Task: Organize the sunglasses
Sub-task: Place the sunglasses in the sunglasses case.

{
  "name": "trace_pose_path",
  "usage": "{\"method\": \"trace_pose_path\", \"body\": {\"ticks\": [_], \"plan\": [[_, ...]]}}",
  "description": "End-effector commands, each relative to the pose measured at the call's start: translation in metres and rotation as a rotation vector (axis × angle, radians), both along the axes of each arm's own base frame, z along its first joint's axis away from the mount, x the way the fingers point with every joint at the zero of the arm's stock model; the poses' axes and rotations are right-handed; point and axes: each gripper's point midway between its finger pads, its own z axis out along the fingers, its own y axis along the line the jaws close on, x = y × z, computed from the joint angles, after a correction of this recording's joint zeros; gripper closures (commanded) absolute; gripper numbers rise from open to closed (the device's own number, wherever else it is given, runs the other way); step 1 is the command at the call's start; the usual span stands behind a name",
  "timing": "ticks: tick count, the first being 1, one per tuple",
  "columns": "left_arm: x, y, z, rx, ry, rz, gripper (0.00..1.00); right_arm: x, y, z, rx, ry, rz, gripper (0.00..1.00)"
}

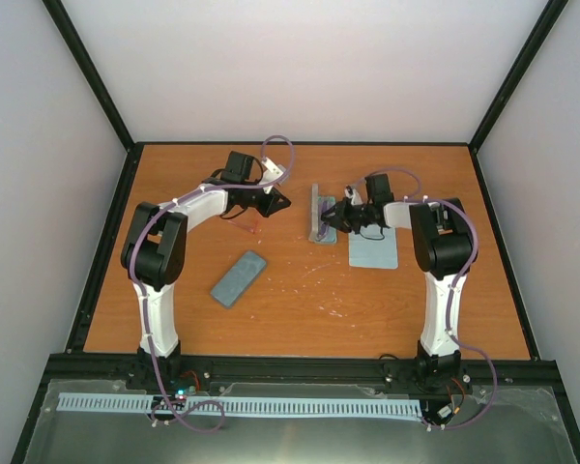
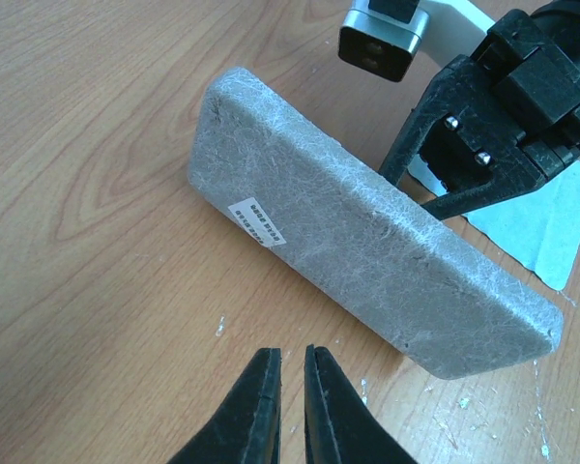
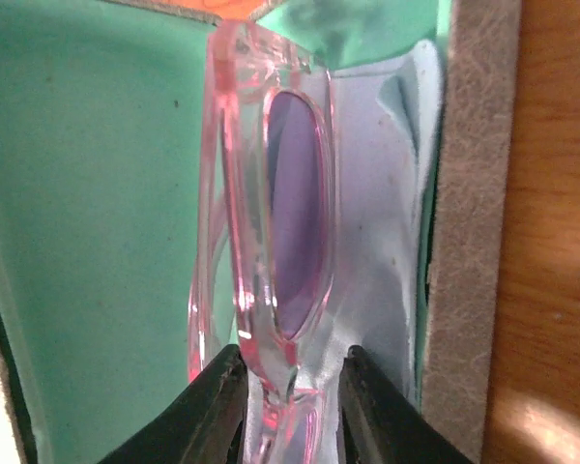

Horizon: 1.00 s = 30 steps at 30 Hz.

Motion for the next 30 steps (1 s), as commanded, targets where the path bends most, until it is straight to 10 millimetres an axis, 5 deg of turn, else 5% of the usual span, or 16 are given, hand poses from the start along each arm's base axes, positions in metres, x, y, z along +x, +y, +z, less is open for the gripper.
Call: {"method": "trace_pose_path", "body": {"ticks": [1, 22, 30], "plan": [[0.009, -0.007, 0.019, -0.039, -0.036, -0.009, 0.89, 0.003, -0.008, 0.009, -0.077, -0.018, -0.005, 0.74], [0.003, -0.014, 0.024, -0.041, -0.044, -0.02, 0.89, 0.008, -0.03, 0.038, -0.247, -0.074, -0.003, 0.72], [0.002, -0.018, 0.021, -0.034, -0.043, -0.026, 0.89, 0.0, -0.016, 0.019, -0.245, -0.041, 0.045, 0.94]]}}
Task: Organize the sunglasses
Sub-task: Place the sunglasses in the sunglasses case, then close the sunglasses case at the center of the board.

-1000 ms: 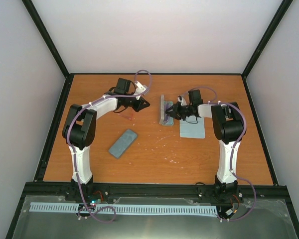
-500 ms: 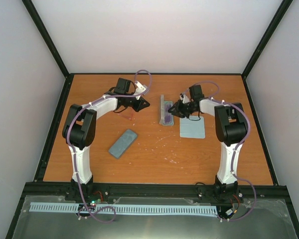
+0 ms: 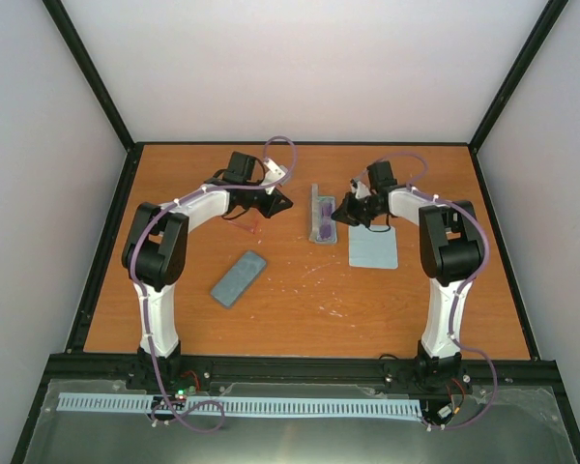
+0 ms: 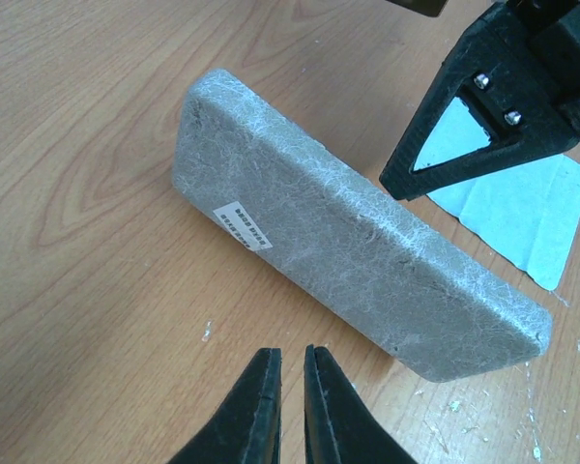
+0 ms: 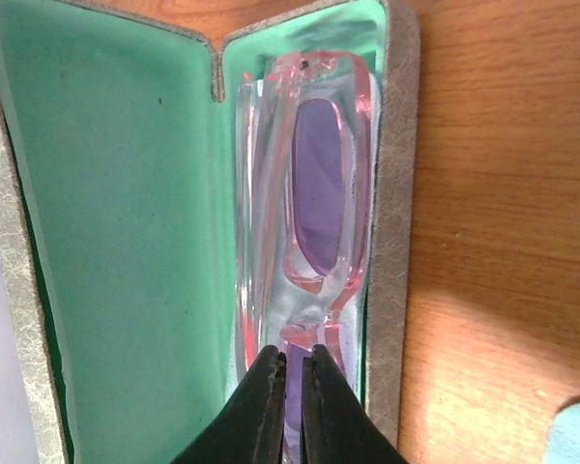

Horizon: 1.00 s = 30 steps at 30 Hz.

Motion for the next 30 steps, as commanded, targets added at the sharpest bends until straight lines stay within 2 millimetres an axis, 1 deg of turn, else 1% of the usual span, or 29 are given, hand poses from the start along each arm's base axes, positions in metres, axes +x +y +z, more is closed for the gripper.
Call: {"method": "trace_pose_path", "body": {"ticks": [1, 7, 11, 14, 17, 19, 22, 23, 25, 26, 28, 30], "plan": [[0.006, -0.011, 0.02, -0.032, -0.042, -0.012, 0.89, 0.0, 0.011, -0.003, -0.008, -0.006, 0.031, 0.95], [0.006, -0.012, 0.018, -0.027, -0.04, -0.011, 0.89, 0.003, 0.012, -0.018, -0.012, 0.019, 0.029, 0.95], [0.005, -0.012, 0.016, -0.028, -0.036, -0.012, 0.89, 0.004, 0.012, -0.022, -0.013, 0.019, 0.032, 0.95], [0.005, -0.015, 0.016, -0.032, -0.033, -0.018, 0.89, 0.006, 0.014, -0.021, -0.003, 0.007, 0.037, 0.95], [0.002, -0.02, 0.015, -0.035, -0.028, -0.03, 0.89, 0.006, 0.016, -0.011, 0.018, -0.01, 0.043, 0.95], [0.0, -0.023, 0.013, -0.033, -0.027, -0.038, 0.89, 0.005, 0.016, 0.004, 0.025, -0.043, 0.046, 0.94], [-0.004, -0.031, 0.01, -0.03, -0.021, -0.056, 0.89, 0.002, 0.014, 0.033, 0.028, -0.101, 0.053, 0.91], [-0.004, -0.033, 0.009, -0.029, -0.02, -0.059, 0.89, 0.001, 0.012, 0.041, 0.024, -0.119, 0.049, 0.9], [-0.005, -0.036, 0.005, -0.027, -0.012, -0.064, 0.89, 0.003, 0.002, 0.052, 0.0, -0.15, 0.029, 0.9], [-0.005, -0.037, 0.004, -0.027, -0.013, -0.064, 0.89, 0.005, -0.003, 0.051, -0.021, -0.152, 0.02, 0.91], [-0.005, -0.038, 0.0, -0.023, -0.009, -0.063, 0.89, 0.007, -0.012, 0.043, -0.056, -0.144, 0.008, 0.96], [-0.005, -0.039, -0.004, -0.022, 0.001, -0.062, 0.89, 0.007, -0.018, 0.032, -0.091, -0.13, 0.0, 0.97]]}}
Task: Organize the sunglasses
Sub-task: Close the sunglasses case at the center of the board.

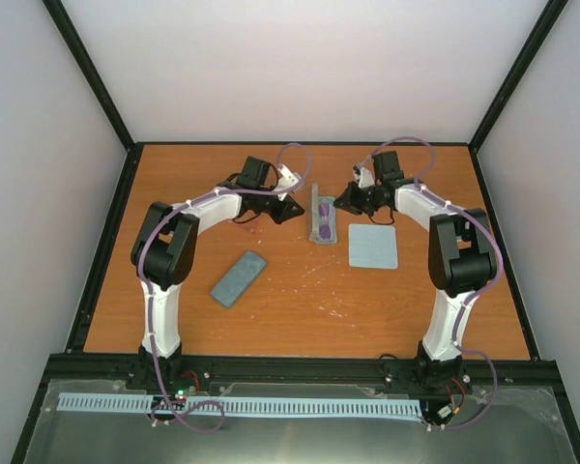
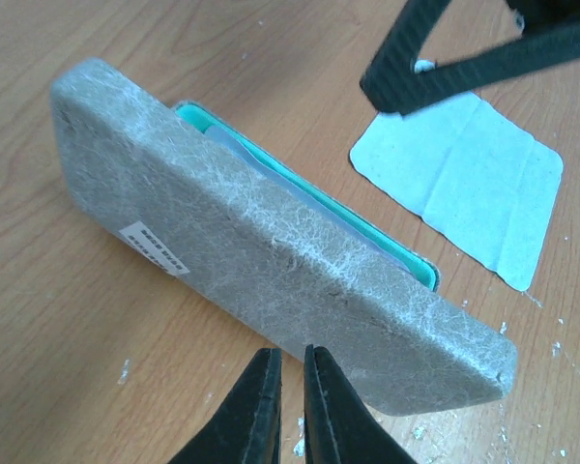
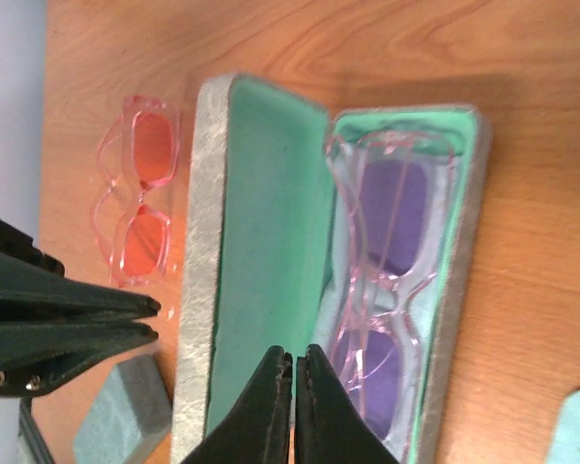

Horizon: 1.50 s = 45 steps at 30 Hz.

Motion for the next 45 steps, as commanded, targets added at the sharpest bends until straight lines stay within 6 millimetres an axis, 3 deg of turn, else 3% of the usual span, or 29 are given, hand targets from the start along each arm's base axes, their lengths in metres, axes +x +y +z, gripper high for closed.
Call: {"method": "trace_pose_path", "body": {"ticks": [1, 10, 28, 29, 35, 45], "plan": [[0.009, -0.01, 0.004, -0.025, -0.012, -0.005, 0.89, 0.003, -0.02, -0.02, -0.095, 0.013, -0.031, 0.97], [0.016, -0.016, 0.002, -0.022, -0.01, -0.01, 0.89, 0.011, -0.04, -0.056, -0.226, 0.026, -0.097, 0.97], [0.025, -0.032, -0.014, -0.037, 0.026, -0.035, 0.89, 0.009, -0.01, -0.084, -0.174, 0.078, 0.002, 0.97], [0.026, -0.033, -0.015, -0.038, 0.029, -0.036, 0.89, 0.004, 0.002, -0.086, -0.175, 0.08, 0.029, 0.97], [0.03, -0.039, -0.019, -0.041, 0.038, -0.043, 0.89, -0.006, 0.013, -0.096, -0.171, 0.09, 0.06, 0.97], [0.02, -0.054, -0.045, -0.039, 0.091, -0.074, 0.89, -0.007, 0.021, -0.092, -0.15, 0.076, 0.076, 0.97]]}}
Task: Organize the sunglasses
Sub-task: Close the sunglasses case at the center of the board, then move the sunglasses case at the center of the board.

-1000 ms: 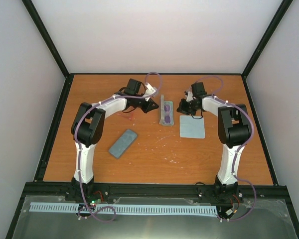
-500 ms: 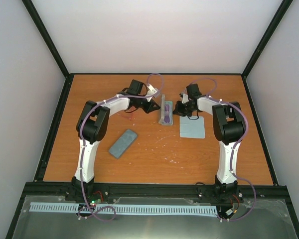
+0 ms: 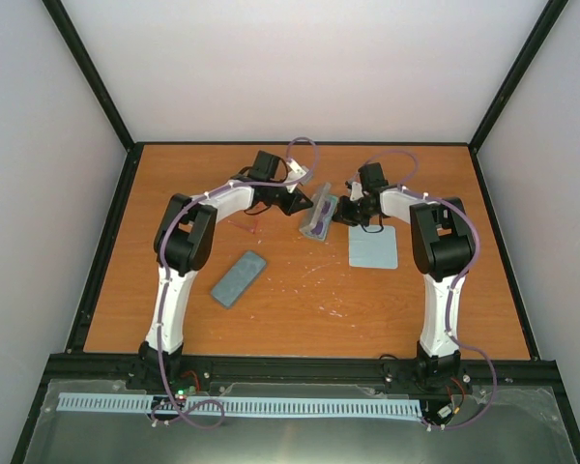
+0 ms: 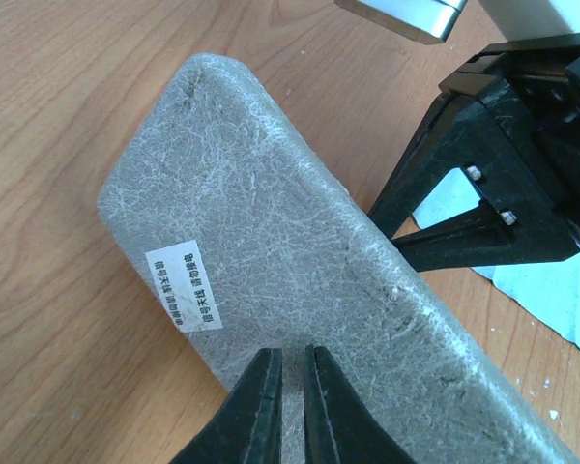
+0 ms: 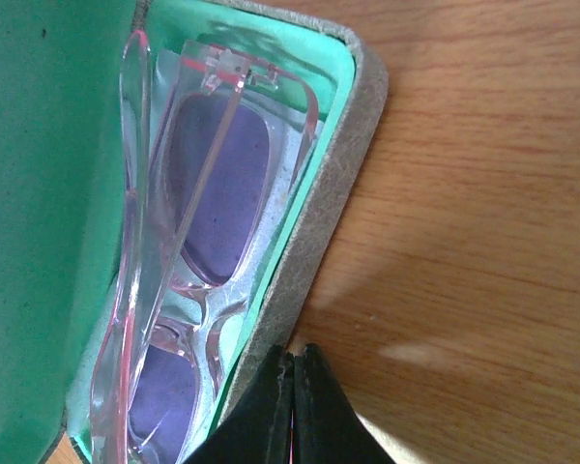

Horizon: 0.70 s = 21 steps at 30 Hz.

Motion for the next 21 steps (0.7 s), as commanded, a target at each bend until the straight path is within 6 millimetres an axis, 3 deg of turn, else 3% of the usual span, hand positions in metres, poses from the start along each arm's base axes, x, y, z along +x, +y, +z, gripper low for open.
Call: {"method": "trace_pose_path", "body": {"ticks": [1, 7, 13, 16, 19, 21], "plan": [[-0.021, -0.027, -0.022, -0.014, 0.069, -0.069, 0.89, -0.016, 0.025, -0.013, 0.029, 0.026, 0.075, 0.97], [-0.029, -0.034, -0.037, -0.002, 0.091, -0.085, 0.9, -0.015, 0.027, -0.013, 0.031, 0.027, 0.083, 0.97], [-0.027, -0.029, -0.036, 0.029, 0.068, -0.072, 0.9, -0.018, 0.025, -0.011, 0.023, 0.03, 0.085, 0.97], [-0.018, -0.018, -0.008, 0.028, 0.003, -0.032, 0.85, -0.024, 0.023, -0.006, 0.011, 0.033, 0.09, 0.97], [-0.001, 0.008, 0.03, 0.021, -0.054, 0.056, 0.66, -0.032, 0.026, -0.003, 0.003, 0.041, 0.106, 0.97], [0.013, 0.039, 0.056, 0.002, -0.07, 0.133, 0.55, -0.037, 0.031, -0.004, -0.005, 0.046, 0.118, 0.97]]}}
